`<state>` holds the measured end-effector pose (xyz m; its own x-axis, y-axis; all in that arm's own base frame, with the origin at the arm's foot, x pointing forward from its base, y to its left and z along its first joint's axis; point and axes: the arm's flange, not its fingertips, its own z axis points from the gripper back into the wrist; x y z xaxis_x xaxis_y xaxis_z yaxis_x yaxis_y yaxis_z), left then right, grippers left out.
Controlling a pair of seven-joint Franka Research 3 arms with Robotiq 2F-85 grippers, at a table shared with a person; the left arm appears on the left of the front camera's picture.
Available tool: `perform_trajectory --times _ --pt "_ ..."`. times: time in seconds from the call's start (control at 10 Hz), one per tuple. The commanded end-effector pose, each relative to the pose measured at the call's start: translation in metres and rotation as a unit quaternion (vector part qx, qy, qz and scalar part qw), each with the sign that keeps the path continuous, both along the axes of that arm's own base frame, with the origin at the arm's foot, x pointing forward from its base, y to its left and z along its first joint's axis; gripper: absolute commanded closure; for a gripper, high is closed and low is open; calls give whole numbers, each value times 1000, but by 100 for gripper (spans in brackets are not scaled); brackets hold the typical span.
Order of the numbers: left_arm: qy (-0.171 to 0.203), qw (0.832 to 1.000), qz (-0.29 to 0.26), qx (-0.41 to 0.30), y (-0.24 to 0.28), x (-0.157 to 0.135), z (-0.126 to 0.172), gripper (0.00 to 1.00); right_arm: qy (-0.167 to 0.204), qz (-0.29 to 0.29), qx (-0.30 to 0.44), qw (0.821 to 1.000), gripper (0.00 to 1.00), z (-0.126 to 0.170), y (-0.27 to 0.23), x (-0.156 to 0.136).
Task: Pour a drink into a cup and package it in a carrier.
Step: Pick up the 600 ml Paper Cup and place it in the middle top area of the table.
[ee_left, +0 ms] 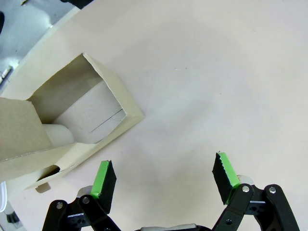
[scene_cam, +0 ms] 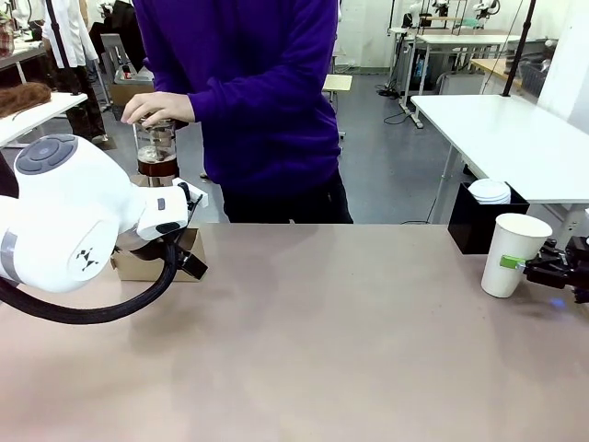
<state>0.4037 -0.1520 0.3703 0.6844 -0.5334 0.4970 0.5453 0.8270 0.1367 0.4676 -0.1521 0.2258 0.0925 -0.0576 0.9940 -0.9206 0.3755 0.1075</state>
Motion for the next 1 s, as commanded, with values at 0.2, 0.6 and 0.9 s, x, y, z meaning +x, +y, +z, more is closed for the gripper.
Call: perform_trajectory --times 0.2,0.6,0.9 --pt "0 1000 0 -1 0 0 0 0 14 -104 4 995 20 81 78 -16" --pt "0 1000 0 -1 0 0 0 0 20 -140 8 990 20 121 207 43" --pt "0 1000 0 -1 0 0 0 0 8 -135 -13 991 20 108 274 103"
